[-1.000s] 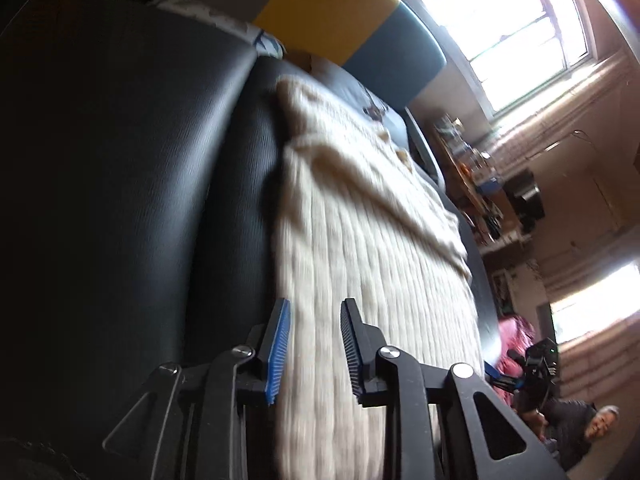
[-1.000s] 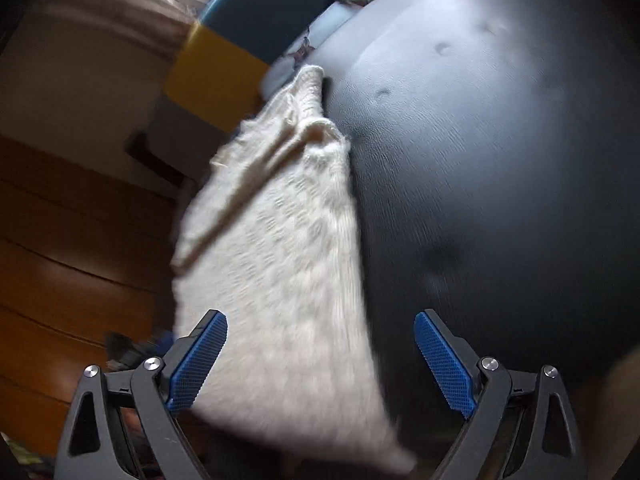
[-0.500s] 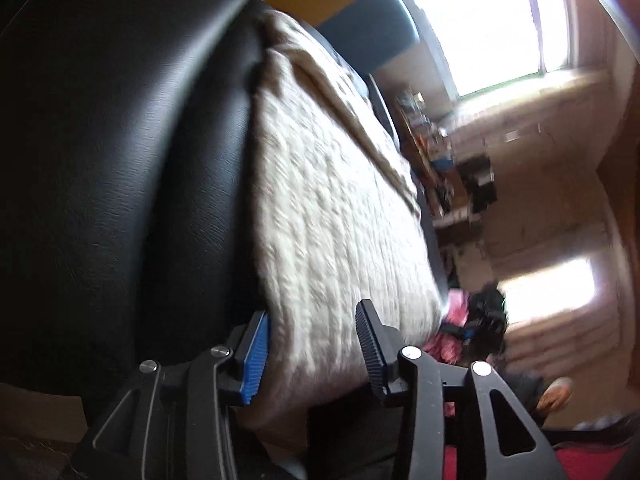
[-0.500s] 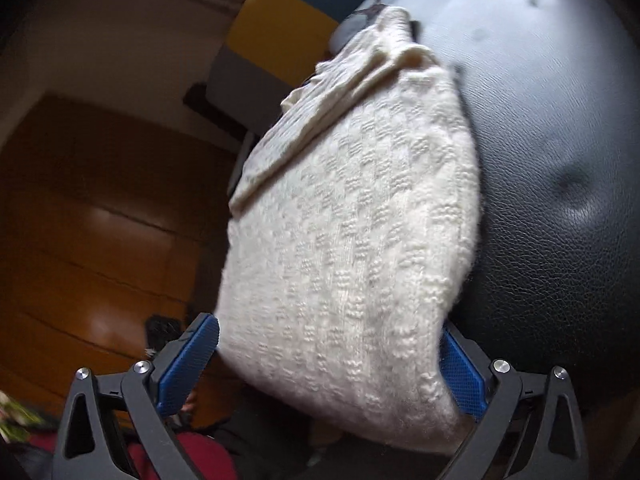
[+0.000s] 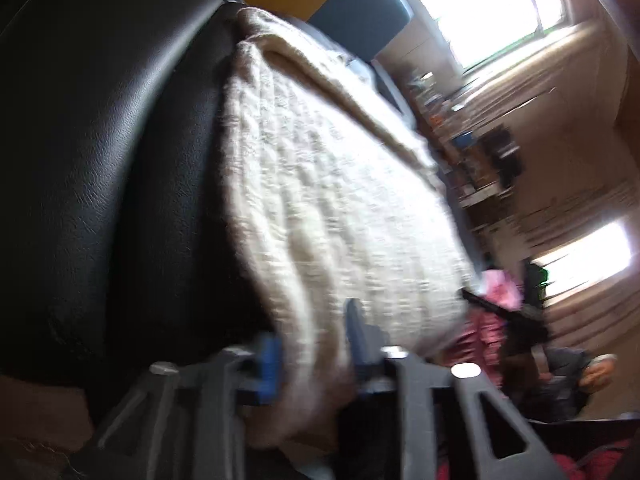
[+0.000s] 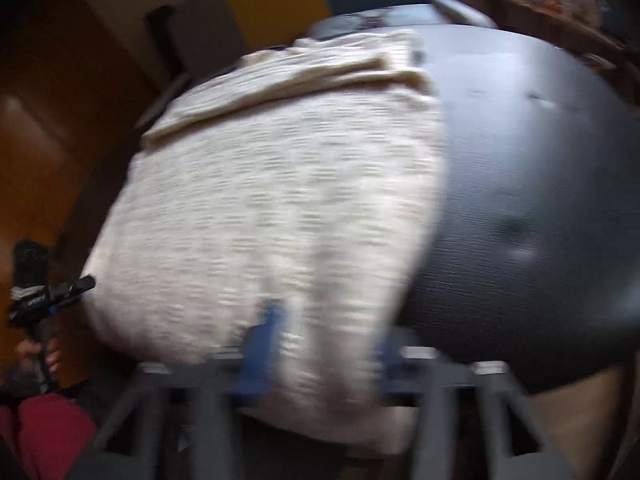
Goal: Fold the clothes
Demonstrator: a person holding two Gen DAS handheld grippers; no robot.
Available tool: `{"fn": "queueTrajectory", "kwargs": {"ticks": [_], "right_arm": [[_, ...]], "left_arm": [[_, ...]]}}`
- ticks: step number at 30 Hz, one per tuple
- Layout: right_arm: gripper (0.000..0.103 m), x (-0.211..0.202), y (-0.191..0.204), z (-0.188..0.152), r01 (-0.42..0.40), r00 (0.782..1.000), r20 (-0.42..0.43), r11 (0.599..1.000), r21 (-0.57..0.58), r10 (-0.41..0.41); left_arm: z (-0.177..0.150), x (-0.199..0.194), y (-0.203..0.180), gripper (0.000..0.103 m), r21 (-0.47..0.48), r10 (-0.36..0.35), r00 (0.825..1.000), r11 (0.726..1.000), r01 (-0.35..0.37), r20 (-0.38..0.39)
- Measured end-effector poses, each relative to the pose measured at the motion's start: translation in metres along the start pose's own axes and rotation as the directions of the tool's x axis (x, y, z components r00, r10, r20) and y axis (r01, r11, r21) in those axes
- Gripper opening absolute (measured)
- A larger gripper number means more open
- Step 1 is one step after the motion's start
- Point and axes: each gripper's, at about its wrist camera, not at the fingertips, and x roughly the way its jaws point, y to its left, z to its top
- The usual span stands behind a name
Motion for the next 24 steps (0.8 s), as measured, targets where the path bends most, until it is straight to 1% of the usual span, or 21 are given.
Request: {"fn": "queueTrajectory", "kwargs": {"ticks": [3, 4, 6, 8, 9, 10, 12, 14, 16, 18, 21, 24], "right_arm": [[0.014, -0.004, -0.007, -0.006, -0.007, 1.000, 0.020, 1.000, 0.027, 0.006], [0.013, -0.004, -0.007, -0.006, -0.017, 1.000, 0.026, 0.999, 0.036, 0.016], [0.013, -0.009, -0.009, -0.011, -0.099, 0.995, 0.033, 0.994, 0.054, 0.097], [0.013, -0.009, -0.009, -0.015, -0.174, 0.985, 0.030, 0.982, 0.076, 0.172], [0.013, -0.008, -0.010, -0.017, -0.212, 0.977, 0.029, 0.973, 0.092, 0.210], [0.013, -0.008, -0.011, -0.019, -0.252, 0.968, 0.032, 0.962, 0.108, 0.250], [0.014, -0.010, -0.010, -0.022, -0.317, 0.948, 0.037, 0.939, 0.136, 0.315], [0.014, -0.013, -0.013, -0.020, -0.349, 0.937, 0.042, 0.924, 0.158, 0.346], [0.014, -0.016, -0.014, -0.014, -0.379, 0.925, 0.054, 0.909, 0.174, 0.375], [0.014, -0.020, -0.014, 0.001, -0.412, 0.911, 0.085, 0.893, 0.179, 0.403], [0.014, -0.028, -0.010, 0.031, -0.451, 0.891, 0.130, 0.876, 0.168, 0.434], [0.014, -0.022, -0.003, 0.069, -0.472, 0.879, 0.166, 0.866, 0.162, 0.448]], "left_arm": [[0.000, -0.002, 0.004, 0.006, -0.023, -0.016, 1.000, 1.000, 0.016, 0.005], [-0.002, -0.005, 0.005, 0.005, -0.021, -0.036, 0.999, 0.999, 0.036, 0.003], [-0.008, -0.012, 0.009, 0.005, -0.017, -0.079, 0.997, 0.997, 0.079, 0.001], [-0.015, -0.021, 0.016, 0.005, -0.020, -0.109, 0.994, 0.994, 0.109, 0.001], [-0.017, -0.027, 0.018, 0.005, -0.028, -0.146, 0.989, 0.989, 0.146, 0.002], [-0.019, -0.032, 0.021, 0.005, -0.036, -0.185, 0.983, 0.982, 0.185, 0.005], [-0.020, -0.035, 0.018, 0.005, -0.025, -0.241, 0.970, 0.970, 0.242, 0.005], [-0.018, -0.042, 0.017, 0.005, -0.017, -0.307, 0.952, 0.951, 0.307, -0.005], [-0.013, -0.049, 0.013, 0.005, -0.004, -0.346, 0.938, 0.938, 0.346, -0.002], [0.004, -0.054, 0.009, 0.005, -0.002, -0.391, 0.920, 0.920, 0.392, 0.028], [0.034, -0.061, 0.002, 0.005, 0.010, -0.454, 0.887, 0.891, 0.455, 0.083], [0.074, -0.060, -0.007, 0.005, 0.031, -0.498, 0.857, 0.866, 0.499, 0.135]]}}
